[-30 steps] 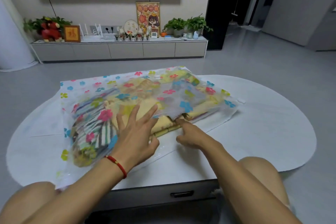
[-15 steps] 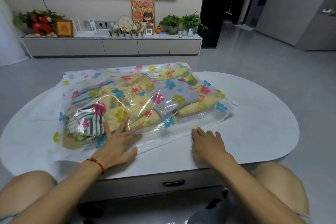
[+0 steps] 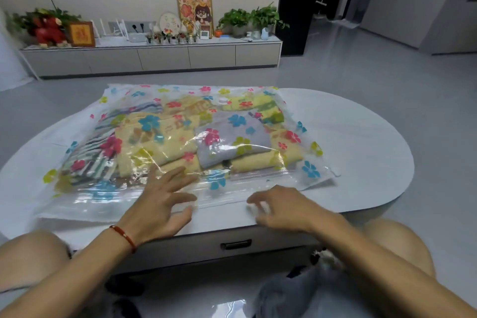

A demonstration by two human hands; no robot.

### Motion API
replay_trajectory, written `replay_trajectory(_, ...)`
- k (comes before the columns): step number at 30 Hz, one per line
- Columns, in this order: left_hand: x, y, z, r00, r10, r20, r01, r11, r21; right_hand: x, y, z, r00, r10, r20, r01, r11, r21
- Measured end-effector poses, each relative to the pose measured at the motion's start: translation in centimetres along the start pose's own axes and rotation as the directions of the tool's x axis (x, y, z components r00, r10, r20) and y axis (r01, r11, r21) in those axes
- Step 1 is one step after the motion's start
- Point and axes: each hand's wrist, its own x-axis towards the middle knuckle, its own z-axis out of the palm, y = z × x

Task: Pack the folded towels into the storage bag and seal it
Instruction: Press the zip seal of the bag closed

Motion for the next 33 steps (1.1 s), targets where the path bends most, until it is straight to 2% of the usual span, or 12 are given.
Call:
replay_trajectory(2,2.3,2.5,1.0,0.998,0.054,-0.011,-0.055,0.995,-0.079,-0.5,3.2,-2.5,0.994,0.053,-0.091,-0.026,0.961,0.276)
replay_trajectory(4,5.4,5.4,2.0,0.993,0.116,-0.023,-0.118,0.987,-0.110,-0.8,7.3,-4.7,0.931,0.224,-0.289,-0.068,0.882,0.466)
replay_trajectory(6,8.9,8.7,3.3,0.983,0.181,-0.038,-0.184,0.974,-0.133,-0.6,11.4,-5.8,0.772,0.459,-0.439,-0.159,0.809,0.566)
replay_trajectory(8,12.4,12.1,4.8,0.970,0.236,-0.052,-0.241,0.959,-0.149,0.1,15.0,-5.6,0.642,0.631,-0.436,-0.252,0.710,0.657)
replay_trajectory(9,14.1,13.8,5.7,0.966,0.253,-0.056,-0.259,0.953,-0.158,0.5,16.3,-5.3,0.640,0.679,-0.360,-0.291,0.648,0.704)
replay_trajectory(12,18.2,18.3,8.4,0.980,0.199,0.025,-0.195,0.974,-0.117,1.6,18.3,-4.1,0.736,0.664,-0.132,-0.360,0.550,0.754)
replay_trajectory(16,21.2,21.5,11.7,0.996,0.042,0.080,-0.047,0.997,0.065,2.0,19.6,-3.9,0.774,0.631,-0.057,-0.334,0.483,0.810)
replay_trajectory(19,22.3,22.0,12.9,0.999,-0.025,0.033,0.024,0.999,0.033,2.2,19.7,-4.0,0.771,0.633,0.078,-0.372,0.348,0.861)
replay_trajectory(22,22.6,21.5,12.6,1.000,0.014,-0.016,-0.014,1.000,0.022,2.5,19.6,-4.1,0.791,0.597,0.131,-0.343,0.256,0.904)
replay_trajectory(24,22.6,21.3,12.4,0.994,0.084,-0.064,-0.080,0.995,0.056,2.7,19.7,-4.1,0.798,0.593,0.111,-0.322,0.264,0.909)
replay_trajectory(29,22.6,21.0,12.5,0.978,0.134,-0.158,-0.145,0.988,-0.059,2.6,19.7,-3.8,0.813,0.583,-0.008,-0.295,0.424,0.856)
replay_trajectory(33,22.0,20.6,12.4,0.963,0.201,-0.181,-0.211,0.977,-0.041,2.7,19.9,-3.1,0.833,0.548,-0.078,-0.261,0.513,0.818)
